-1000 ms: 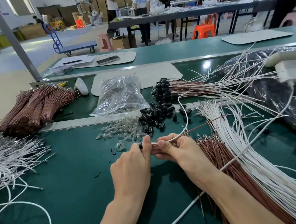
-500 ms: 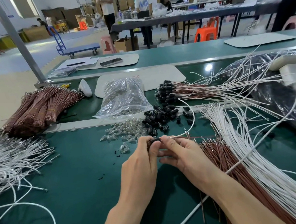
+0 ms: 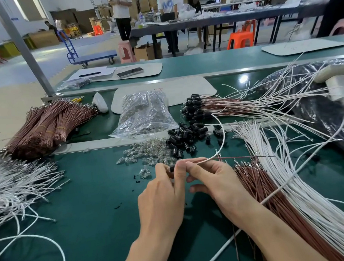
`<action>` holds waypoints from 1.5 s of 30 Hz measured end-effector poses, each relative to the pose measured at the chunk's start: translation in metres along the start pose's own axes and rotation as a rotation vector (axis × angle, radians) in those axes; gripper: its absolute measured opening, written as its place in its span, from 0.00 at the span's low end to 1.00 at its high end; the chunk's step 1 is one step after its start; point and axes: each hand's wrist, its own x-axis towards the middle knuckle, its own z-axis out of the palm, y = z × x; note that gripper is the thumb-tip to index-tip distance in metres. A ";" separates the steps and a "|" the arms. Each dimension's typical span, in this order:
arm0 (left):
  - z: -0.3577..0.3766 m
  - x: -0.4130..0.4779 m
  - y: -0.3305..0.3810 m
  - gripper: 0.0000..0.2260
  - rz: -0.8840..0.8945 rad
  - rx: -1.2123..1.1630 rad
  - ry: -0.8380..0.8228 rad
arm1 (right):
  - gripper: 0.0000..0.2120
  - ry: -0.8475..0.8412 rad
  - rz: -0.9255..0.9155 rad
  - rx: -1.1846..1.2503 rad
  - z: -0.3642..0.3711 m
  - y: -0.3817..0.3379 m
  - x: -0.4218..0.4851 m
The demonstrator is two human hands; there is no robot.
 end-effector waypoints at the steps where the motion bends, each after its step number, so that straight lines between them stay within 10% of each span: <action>1: 0.001 0.000 0.001 0.24 -0.012 0.016 0.007 | 0.11 -0.002 0.004 -0.005 0.000 -0.001 0.000; 25: 0.000 -0.001 0.000 0.34 -0.051 0.077 -0.104 | 0.08 -0.082 0.014 0.085 0.004 0.008 0.005; 40: -0.048 0.019 -0.006 0.13 -0.142 -0.852 0.720 | 0.05 0.021 0.002 0.449 -0.002 -0.016 -0.001; 45: -0.052 0.024 -0.021 0.15 -0.159 -0.839 0.528 | 0.07 0.067 -0.078 0.461 -0.005 -0.034 -0.003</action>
